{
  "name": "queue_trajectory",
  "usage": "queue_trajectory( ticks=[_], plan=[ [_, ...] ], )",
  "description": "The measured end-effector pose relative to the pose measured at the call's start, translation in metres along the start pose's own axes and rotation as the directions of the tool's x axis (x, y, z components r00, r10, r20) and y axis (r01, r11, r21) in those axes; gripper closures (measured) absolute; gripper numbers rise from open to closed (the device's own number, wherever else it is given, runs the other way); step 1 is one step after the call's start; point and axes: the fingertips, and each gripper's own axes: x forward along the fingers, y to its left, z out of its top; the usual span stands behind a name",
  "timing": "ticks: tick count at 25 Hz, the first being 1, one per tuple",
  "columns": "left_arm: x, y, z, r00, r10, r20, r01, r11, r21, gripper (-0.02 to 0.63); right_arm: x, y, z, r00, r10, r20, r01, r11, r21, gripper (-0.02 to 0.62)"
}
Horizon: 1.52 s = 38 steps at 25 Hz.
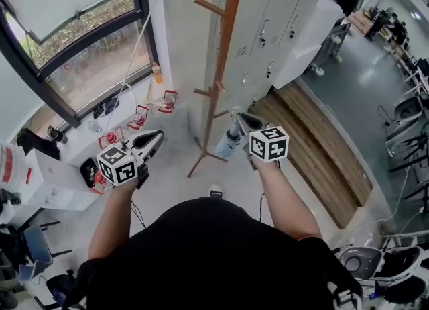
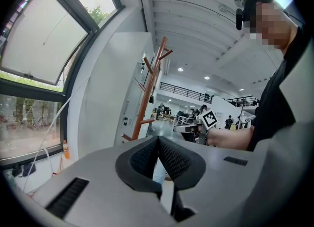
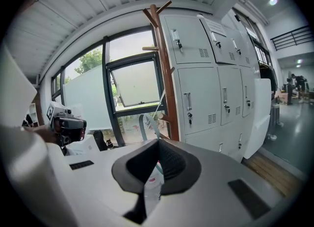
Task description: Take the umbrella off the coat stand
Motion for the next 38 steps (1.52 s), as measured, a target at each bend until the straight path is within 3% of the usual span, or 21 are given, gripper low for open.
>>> queue_trajectory(
  ticks=[23, 38],
  plan=[
    [-0.004, -0.053, -0.015, 0.996, -0.086, -0.035, 0.087, 0.996, 0.02, 0.584, -0.092, -0.008, -0.045, 0.995, -0.097, 0.008, 0.096, 0.991, 0.096, 0.583],
    [0.008, -0.068, -0.015, 0.993, -0.114, -0.035, 0.115, 0.993, 0.031, 0.584, -0.122, -0.02, -0.049, 0.992, -0.122, 0.041, 0.117, 0.988, 0.106, 0.583]
  ],
)
